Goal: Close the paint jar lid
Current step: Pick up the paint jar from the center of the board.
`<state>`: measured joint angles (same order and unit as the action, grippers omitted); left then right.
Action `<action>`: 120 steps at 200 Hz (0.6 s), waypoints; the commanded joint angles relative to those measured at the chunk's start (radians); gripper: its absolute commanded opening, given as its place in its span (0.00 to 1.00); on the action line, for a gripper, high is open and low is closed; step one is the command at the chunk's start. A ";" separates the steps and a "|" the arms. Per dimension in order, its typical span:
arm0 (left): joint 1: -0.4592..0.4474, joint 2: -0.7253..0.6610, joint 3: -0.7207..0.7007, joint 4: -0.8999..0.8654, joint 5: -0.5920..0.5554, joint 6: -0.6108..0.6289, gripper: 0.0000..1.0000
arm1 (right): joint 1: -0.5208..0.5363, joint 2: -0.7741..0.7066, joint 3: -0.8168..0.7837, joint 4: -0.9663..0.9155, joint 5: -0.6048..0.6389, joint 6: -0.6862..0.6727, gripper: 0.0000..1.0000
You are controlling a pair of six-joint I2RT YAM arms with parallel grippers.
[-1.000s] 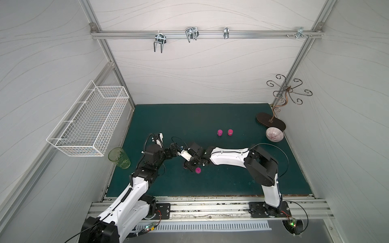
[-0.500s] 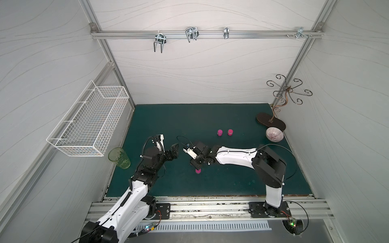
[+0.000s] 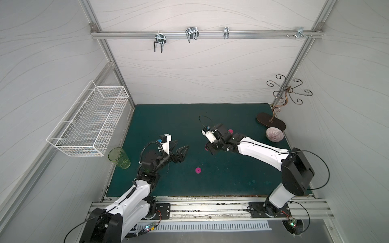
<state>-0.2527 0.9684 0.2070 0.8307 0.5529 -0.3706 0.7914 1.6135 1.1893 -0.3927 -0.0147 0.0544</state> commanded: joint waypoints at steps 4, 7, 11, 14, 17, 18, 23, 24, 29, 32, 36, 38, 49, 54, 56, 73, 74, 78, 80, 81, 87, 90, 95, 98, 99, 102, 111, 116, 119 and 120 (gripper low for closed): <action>-0.017 0.098 0.037 0.327 0.155 -0.067 0.98 | -0.060 -0.084 -0.001 -0.094 -0.099 -0.002 0.28; -0.022 0.110 0.042 0.332 0.159 -0.065 0.98 | -0.067 -0.091 0.002 -0.098 -0.108 0.000 0.28; -0.030 0.128 0.054 0.335 0.164 -0.059 0.97 | -0.077 -0.099 0.004 -0.105 -0.120 0.005 0.28; -0.038 0.138 0.062 0.336 0.168 -0.054 0.97 | -0.085 -0.103 0.006 -0.110 -0.127 0.007 0.28; -0.047 0.150 0.071 0.338 0.172 -0.047 0.97 | -0.091 -0.110 0.009 -0.115 -0.135 0.010 0.28; -0.049 0.153 0.073 0.337 0.172 -0.044 0.97 | -0.092 -0.112 0.010 -0.116 -0.136 0.011 0.28; -0.063 0.171 0.087 0.337 0.182 -0.028 0.96 | -0.106 -0.117 0.016 -0.128 -0.152 0.014 0.28; -0.064 0.174 0.090 0.338 0.184 -0.026 0.96 | -0.107 -0.117 0.017 -0.130 -0.155 0.015 0.28; -0.078 0.191 0.102 0.337 0.192 -0.011 0.95 | -0.117 -0.124 0.022 -0.136 -0.168 0.020 0.28; -0.083 0.197 0.107 0.336 0.194 -0.005 0.94 | -0.124 -0.130 0.025 -0.141 -0.181 0.023 0.28; -0.093 0.207 0.115 0.335 0.197 0.007 0.94 | -0.132 -0.132 0.029 -0.145 -0.196 0.025 0.28; -0.097 0.210 0.119 0.336 0.198 0.013 0.94 | -0.133 -0.136 0.030 -0.146 -0.203 0.027 0.28; -0.118 0.231 0.135 0.328 0.208 0.054 0.93 | -0.143 -0.142 0.042 -0.154 -0.235 0.032 0.28; -0.126 0.237 0.141 0.325 0.211 0.067 0.93 | -0.145 -0.144 0.050 -0.160 -0.244 0.032 0.29; -0.128 0.241 0.143 0.325 0.214 0.074 0.93 | -0.146 -0.144 0.053 -0.164 -0.246 0.032 0.29; -0.137 0.271 0.155 0.331 0.235 0.098 0.91 | -0.145 -0.142 0.084 -0.189 -0.275 0.032 0.29; -0.137 0.273 0.155 0.332 0.238 0.099 0.91 | -0.145 -0.141 0.085 -0.190 -0.278 0.032 0.29; -0.138 0.280 0.153 0.340 0.243 0.105 0.91 | -0.145 -0.141 0.091 -0.195 -0.287 0.032 0.29; -0.138 0.283 0.151 0.344 0.246 0.109 0.90 | -0.145 -0.140 0.095 -0.198 -0.290 0.032 0.29; -0.139 0.284 0.150 0.347 0.247 0.112 0.90 | -0.145 -0.139 0.097 -0.199 -0.293 0.032 0.29; -0.141 0.296 0.143 0.365 0.254 0.120 0.89 | -0.145 -0.139 0.107 -0.206 -0.303 0.034 0.29; -0.141 0.300 0.139 0.376 0.255 0.125 0.89 | -0.145 -0.138 0.111 -0.210 -0.310 0.037 0.29; -0.144 0.308 0.129 0.396 0.254 0.131 0.89 | -0.145 -0.139 0.118 -0.214 -0.319 0.041 0.29; -0.145 0.311 0.123 0.407 0.253 0.133 0.89 | -0.146 -0.139 0.121 -0.215 -0.328 0.044 0.29; -0.145 0.312 0.121 0.410 0.252 0.135 0.89 | -0.146 -0.139 0.123 -0.215 -0.330 0.045 0.29; -0.146 0.316 0.116 0.420 0.251 0.138 0.89 | -0.146 -0.139 0.126 -0.215 -0.337 0.049 0.29; -0.149 0.324 0.099 0.441 0.241 0.154 0.89 | -0.146 -0.144 0.131 -0.215 -0.358 0.064 0.29; -0.153 0.327 0.092 0.445 0.234 0.165 0.89 | -0.146 -0.144 0.134 -0.213 -0.373 0.069 0.29; -0.154 0.326 0.089 0.446 0.229 0.170 0.90 | -0.146 -0.144 0.136 -0.214 -0.383 0.072 0.29; -0.156 0.326 0.088 0.446 0.229 0.172 0.89 | -0.146 -0.143 0.136 -0.215 -0.384 0.074 0.29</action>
<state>-0.3969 1.2823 0.3141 1.1275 0.7673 -0.2710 0.6476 1.4948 1.2945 -0.5671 -0.3038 0.0914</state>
